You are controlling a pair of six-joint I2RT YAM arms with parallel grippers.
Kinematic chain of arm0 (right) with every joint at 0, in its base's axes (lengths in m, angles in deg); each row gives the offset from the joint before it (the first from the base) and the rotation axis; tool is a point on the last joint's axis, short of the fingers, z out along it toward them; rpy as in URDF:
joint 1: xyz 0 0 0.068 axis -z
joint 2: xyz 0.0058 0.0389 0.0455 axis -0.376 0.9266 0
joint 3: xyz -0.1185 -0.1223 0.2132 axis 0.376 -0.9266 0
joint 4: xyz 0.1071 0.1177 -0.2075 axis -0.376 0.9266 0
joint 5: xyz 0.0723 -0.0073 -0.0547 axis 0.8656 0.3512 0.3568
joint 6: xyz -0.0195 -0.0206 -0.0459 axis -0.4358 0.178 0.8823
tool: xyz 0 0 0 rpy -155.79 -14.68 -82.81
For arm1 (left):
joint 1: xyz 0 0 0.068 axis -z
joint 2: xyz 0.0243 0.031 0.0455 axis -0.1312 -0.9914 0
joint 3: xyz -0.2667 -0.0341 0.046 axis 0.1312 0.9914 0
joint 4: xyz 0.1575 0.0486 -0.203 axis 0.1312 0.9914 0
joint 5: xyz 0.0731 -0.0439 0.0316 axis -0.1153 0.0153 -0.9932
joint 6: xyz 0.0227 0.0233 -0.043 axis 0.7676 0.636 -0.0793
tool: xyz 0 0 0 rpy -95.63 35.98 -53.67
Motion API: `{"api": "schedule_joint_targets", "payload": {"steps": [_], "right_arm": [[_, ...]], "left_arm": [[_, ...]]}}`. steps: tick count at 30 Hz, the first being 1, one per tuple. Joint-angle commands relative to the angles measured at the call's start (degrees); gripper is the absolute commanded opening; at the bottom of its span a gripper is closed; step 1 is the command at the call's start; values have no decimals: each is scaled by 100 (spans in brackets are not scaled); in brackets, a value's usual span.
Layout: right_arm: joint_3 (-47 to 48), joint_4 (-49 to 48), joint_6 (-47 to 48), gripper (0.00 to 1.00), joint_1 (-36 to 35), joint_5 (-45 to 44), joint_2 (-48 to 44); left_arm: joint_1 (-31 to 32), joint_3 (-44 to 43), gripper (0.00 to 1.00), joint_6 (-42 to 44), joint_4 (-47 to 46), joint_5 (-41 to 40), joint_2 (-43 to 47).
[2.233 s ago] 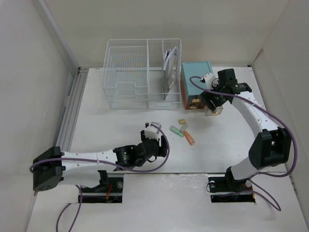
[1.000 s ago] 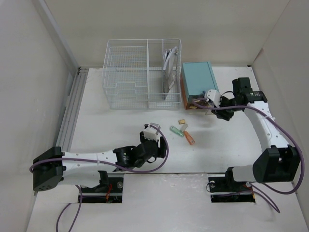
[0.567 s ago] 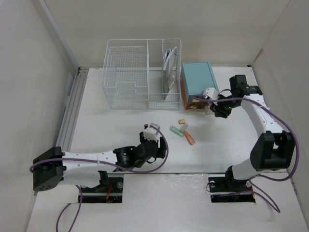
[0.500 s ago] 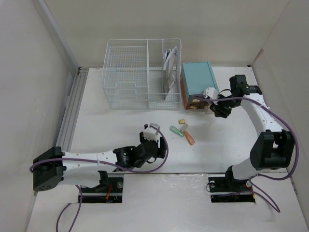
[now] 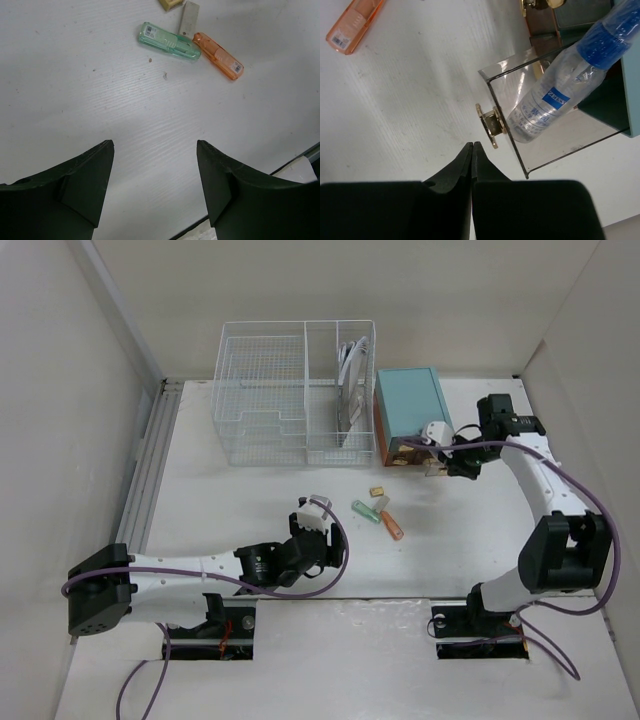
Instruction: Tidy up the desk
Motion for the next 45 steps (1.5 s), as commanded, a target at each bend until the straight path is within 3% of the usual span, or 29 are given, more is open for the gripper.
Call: {"api": "schedule_joint_targets", "payload": {"steps": [1,10,11,13,16,28,33,37,40,41,45], "right_arm": [[-25,407,208,2,43,180,-346],[-245,892,533,0,43,180,-969],[-245,892,533,6,43,267,-1032],[-245,646,472,34,122,320,-1155],[-192,321,366,46,122,434,-1208],[414,-233,146,58,122,593,-92],[528,-233,94,58,122,593,250],[581,-110,94,50,122,593,383],[520,3,155,39,122,540,435],[450,4,155,30,122,488,436],[379,135,260,12,122,435,366]], "left_arm": [[-6,54,63,-46,-95,-72,86],[-6,54,63,-46,-96,-72,86],[-6,54,63,-46,-148,-72,86],[-6,54,63,-46,-149,-20,86],[-6,54,63,-46,-149,-20,86],[-6,116,63,-46,-96,-20,191],[-6,116,63,-46,-43,-20,192],[-6,116,63,-46,10,-20,192],[-6,116,63,-46,10,-20,192],[-6,116,63,-46,10,-20,192],[-6,116,63,-46,10,-20,192]]}}
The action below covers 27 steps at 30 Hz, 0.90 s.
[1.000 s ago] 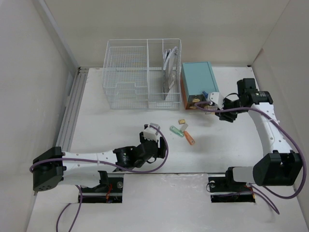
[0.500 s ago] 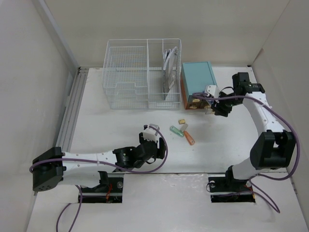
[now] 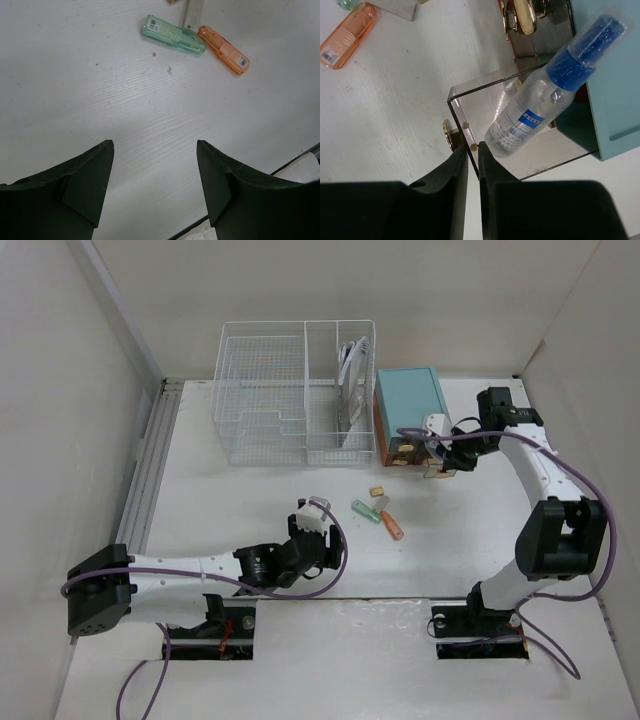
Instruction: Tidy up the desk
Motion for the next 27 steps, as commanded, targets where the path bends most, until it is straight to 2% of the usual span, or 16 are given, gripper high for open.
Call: {"api": "schedule_joint_targets", "payload": {"steps": [1,6,19,20,27], "right_arm": [[-45,177,68,10,26,21,-135],[-229,459,200,3,26,-31,-434],[-520,837,367,3,26,-189,-883],[-520,837,367,6,26,-189,-883],[-520,837,367,10,26,-190,-821]], "left_arm": [[-6,35,63,-38,-36,-98,159],[-6,35,63,-38,-36,-99,159],[-6,35,63,-38,-89,-99,106],[-6,35,63,-38,-141,-99,106],[-6,35,63,15,-89,-99,159]]}}
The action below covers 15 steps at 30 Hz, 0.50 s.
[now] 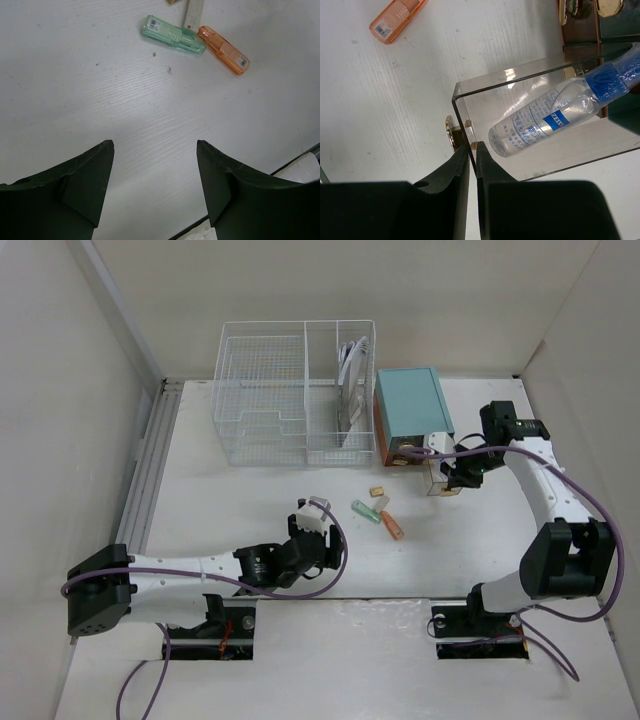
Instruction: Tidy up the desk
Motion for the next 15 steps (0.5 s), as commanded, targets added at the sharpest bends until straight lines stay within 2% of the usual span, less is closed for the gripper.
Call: {"api": "schedule_joint_targets", "payload": {"steps": [1,15], "right_arm": [[7,115,-59,10,28,-113,-130],[-46,115,-59,7,28,-113,-183]], "left_arm": [[-6,35,63,13,-89,-94,159],[-6,35,63,13,-142,-42,106]]}}
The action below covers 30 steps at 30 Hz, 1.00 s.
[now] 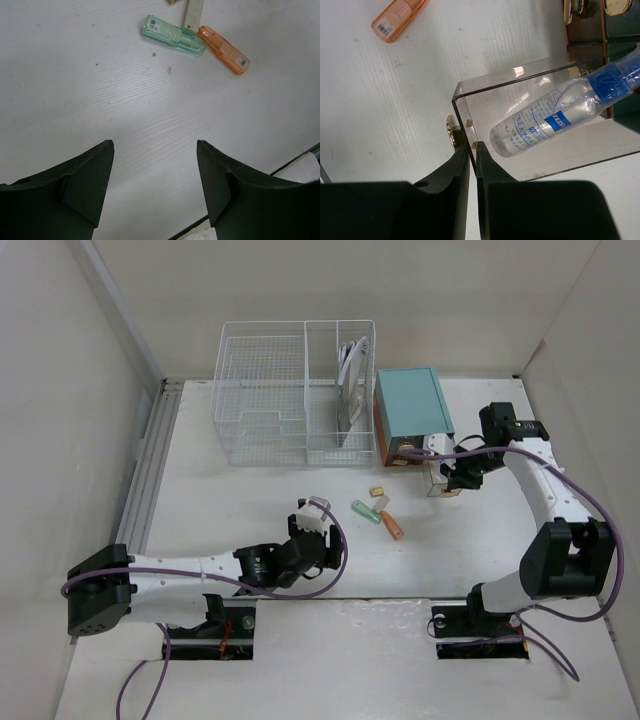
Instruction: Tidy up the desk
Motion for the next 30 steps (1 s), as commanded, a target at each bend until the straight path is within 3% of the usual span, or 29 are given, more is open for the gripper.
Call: {"api": "schedule_joint_targets", "payload": {"steps": [1,30], "right_arm": [[17,115,-85,7,28,-111,-181],[-88,370,-85,6,28,-58,-339]], "left_arm": [[-6,35,63,13,-140,-46,106],[-6,35,63,13,-140,7,106]]}}
